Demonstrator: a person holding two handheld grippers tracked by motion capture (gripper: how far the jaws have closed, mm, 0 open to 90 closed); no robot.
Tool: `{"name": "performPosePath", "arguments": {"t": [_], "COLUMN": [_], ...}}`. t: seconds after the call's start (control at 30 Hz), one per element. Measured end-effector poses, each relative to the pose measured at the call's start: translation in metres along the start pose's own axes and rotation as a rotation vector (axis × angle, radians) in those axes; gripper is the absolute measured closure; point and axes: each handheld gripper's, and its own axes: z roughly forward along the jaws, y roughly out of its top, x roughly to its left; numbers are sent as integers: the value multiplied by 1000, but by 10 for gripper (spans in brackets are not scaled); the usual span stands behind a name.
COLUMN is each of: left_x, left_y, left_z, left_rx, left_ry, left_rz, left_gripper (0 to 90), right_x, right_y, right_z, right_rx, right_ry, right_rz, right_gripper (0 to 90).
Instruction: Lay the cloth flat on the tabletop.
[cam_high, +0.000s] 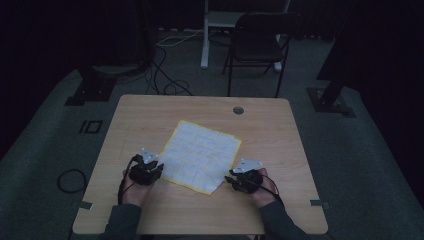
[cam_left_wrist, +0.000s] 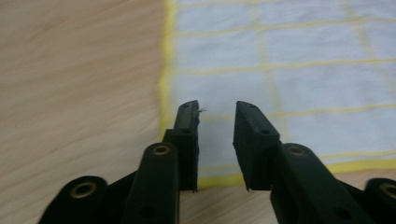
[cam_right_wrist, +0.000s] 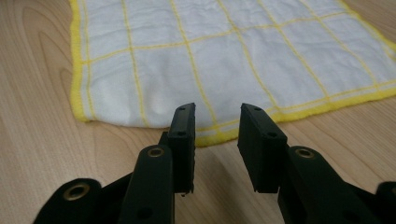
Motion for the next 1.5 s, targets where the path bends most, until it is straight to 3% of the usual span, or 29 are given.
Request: {"name": "performPosePath", "arguments": {"t": [0.07,0.17,0.27,0.37,0.47,0.63,0.7,0.73,0.8,0.87,0.9,0.93,0.97,1.0,1.03,1.1,1.2,1.23,1.5], "left_x": [-16,-43,-78,-108,-130,-146,-146,-144,-137,-125,-117,-117,-102,-102,-88,-76,-62,-58,-40], "left_y": [6,14,18,21,23,23,23,23,27,32,34,34,38,38,38,37,30,28,11], "left_z": [2,7,17,28,38,55,58,58,55,53,52,52,54,54,57,61,65,65,55], "left_rx": [-6,-20,-13,1,13,55,68,68,58,38,31,31,22,22,24,41,76,79,76], "left_ry": [-7,-104,-208,-280,-318,-295,-279,-284,-305,-332,-341,-341,-329,-329,-297,-255,-208,-205,-167], "left_rz": [39,65,169,234,286,343,357,361,333,273,236,236,193,193,160,138,131,114,116], "left_gripper": [676,661,639,629,616,596,642,706,829,853,855,856,855,853,845,831,772,752,703], "right_x": [-2,-4,-6,-7,-9,-12,-13,-13,-13,-12,-12,-12,-10,-10,-8,-5,0,2,25], "right_y": [-1,-3,-3,-4,-5,-7,-7,-7,-7,-6,-6,-6,-4,-4,-2,1,6,9,21], "right_z": [-1,-2,-3,-3,-4,-7,-7,-7,-8,-8,-8,-8,-7,-7,-6,-5,-1,1,25], "right_rx": [-3,-7,-8,-9,-11,-13,-16,-17,-19,-22,-24,-24,-28,-28,-31,-31,-37,-37,-9], "right_ry": [-3,-8,-13,-17,-23,-29,-32,-34,-35,-34,-34,-34,-32,-32,-30,-25,-15,-11,54], "right_rz": [8,17,26,29,34,46,50,53,52,52,51,51,49,49,46,37,18,11,-43], "right_gripper": [670,671,671,671,671,671,671,671,671,671,671,671,671,671,672,671,670,669,654]}}
